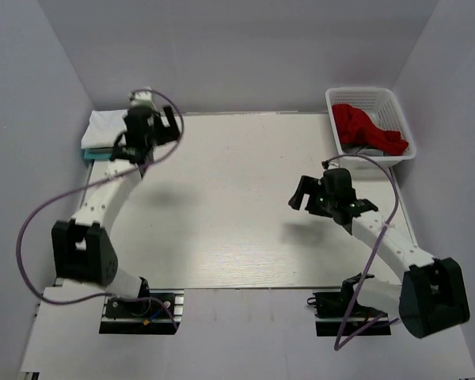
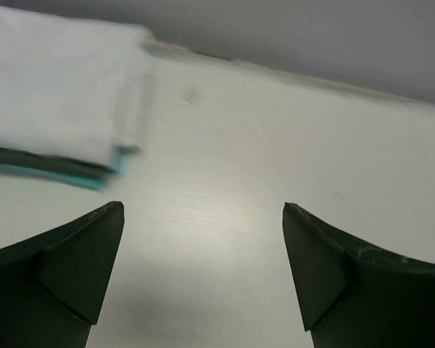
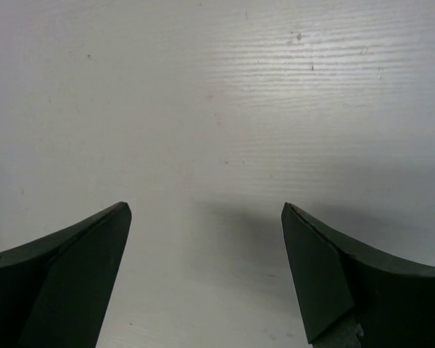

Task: Fold and stack the t-shirts
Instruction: Put the neatly folded tshirt into the corner of the board with the left arm

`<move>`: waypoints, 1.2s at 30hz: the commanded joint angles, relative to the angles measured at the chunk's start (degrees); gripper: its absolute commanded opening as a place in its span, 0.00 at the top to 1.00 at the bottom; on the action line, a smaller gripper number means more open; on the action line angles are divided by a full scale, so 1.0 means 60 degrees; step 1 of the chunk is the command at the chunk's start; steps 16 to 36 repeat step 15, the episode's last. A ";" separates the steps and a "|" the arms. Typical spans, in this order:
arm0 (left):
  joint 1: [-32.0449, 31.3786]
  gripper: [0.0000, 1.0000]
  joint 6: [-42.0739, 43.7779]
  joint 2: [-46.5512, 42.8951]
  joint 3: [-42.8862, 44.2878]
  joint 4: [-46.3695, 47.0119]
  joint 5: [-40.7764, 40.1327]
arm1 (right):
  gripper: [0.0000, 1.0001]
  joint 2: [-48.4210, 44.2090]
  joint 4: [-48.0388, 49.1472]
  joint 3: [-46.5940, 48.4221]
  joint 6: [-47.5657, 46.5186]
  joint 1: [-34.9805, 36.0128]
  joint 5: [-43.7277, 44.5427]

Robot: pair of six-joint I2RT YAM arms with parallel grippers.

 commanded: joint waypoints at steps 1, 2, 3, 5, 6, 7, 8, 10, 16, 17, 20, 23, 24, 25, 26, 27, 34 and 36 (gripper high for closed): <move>-0.1048 0.00 -0.2115 -0.1907 -0.2990 0.0831 0.1457 | 0.10 -0.0961 0.0762 -0.0827 0.0136 0.0026 -0.0373; -0.1239 0.00 -0.2321 -0.2464 -0.4652 0.1256 0.1866 | 0.10 -0.1383 0.0850 -0.1236 0.0311 -0.0003 -0.0329; -0.1560 0.00 -0.2772 -0.3354 -0.5321 0.1898 0.2769 | 0.10 -0.1837 0.0924 -0.1458 0.0399 0.0012 -0.0242; -0.1927 0.00 -0.2953 -0.3888 -0.6511 0.2022 0.3477 | 0.10 -0.2540 0.1421 -0.2088 0.0809 0.0026 -0.0372; -0.2291 0.00 -0.3054 -0.4093 -0.6732 0.1587 0.3394 | 0.10 -0.2675 0.1727 -0.2714 0.0883 0.0026 -0.0692; -0.2440 0.00 -0.3157 -0.4603 -0.7140 0.1394 0.3277 | 0.10 -0.2807 0.2020 -0.2909 0.1043 0.0026 -0.0767; -0.2543 0.00 -0.3158 -0.4883 -0.7347 0.1247 0.3174 | 0.10 -0.3070 0.2284 -0.3070 0.1117 0.0012 -0.0812; -0.2719 0.00 -0.3158 -0.5455 -0.7844 0.0953 0.2619 | 0.10 -0.3335 0.2622 -0.3496 0.1293 0.0026 -0.0681; -0.2808 0.00 -0.3158 -0.6454 -0.7964 0.0410 0.1796 | 0.10 -0.3847 0.2770 -0.3643 0.1308 0.0041 -0.0856; -0.2808 0.00 -0.3158 -0.6454 -0.7964 0.0410 0.1796 | 0.10 -0.3847 0.2770 -0.3643 0.1308 0.0041 -0.0856; -0.2808 0.00 -0.3158 -0.6454 -0.7964 0.0410 0.1796 | 0.10 -0.3847 0.2770 -0.3643 0.1308 0.0041 -0.0856; -0.2808 0.00 -0.3158 -0.6454 -0.7964 0.0410 0.1796 | 0.10 -0.3847 0.2770 -0.3643 0.1308 0.0041 -0.0856; -0.2808 0.00 -0.3158 -0.6454 -0.7964 0.0410 0.1796 | 0.10 -0.3847 0.2770 -0.3643 0.1308 0.0041 -0.0856; -0.2808 0.00 -0.3158 -0.6454 -0.7964 0.0410 0.1796 | 0.10 -0.3847 0.2770 -0.3643 0.1308 0.0041 -0.0856; -0.2808 0.00 -0.3158 -0.6454 -0.7964 0.0410 0.1796 | 0.10 -0.3847 0.2770 -0.3643 0.1308 0.0041 -0.0856; -0.2808 0.00 -0.3158 -0.6454 -0.7964 0.0410 0.1796 | 0.10 -0.3847 0.2770 -0.3643 0.1308 0.0041 -0.0856; -0.2808 0.00 -0.3158 -0.6454 -0.7964 0.0410 0.1796 | 0.10 -0.3847 0.2770 -0.3643 0.1308 0.0041 -0.0856; -0.2808 0.00 -0.3158 -0.6454 -0.7964 0.0410 0.1796 | 0.10 -0.3847 0.2770 -0.3643 0.1308 0.0041 -0.0856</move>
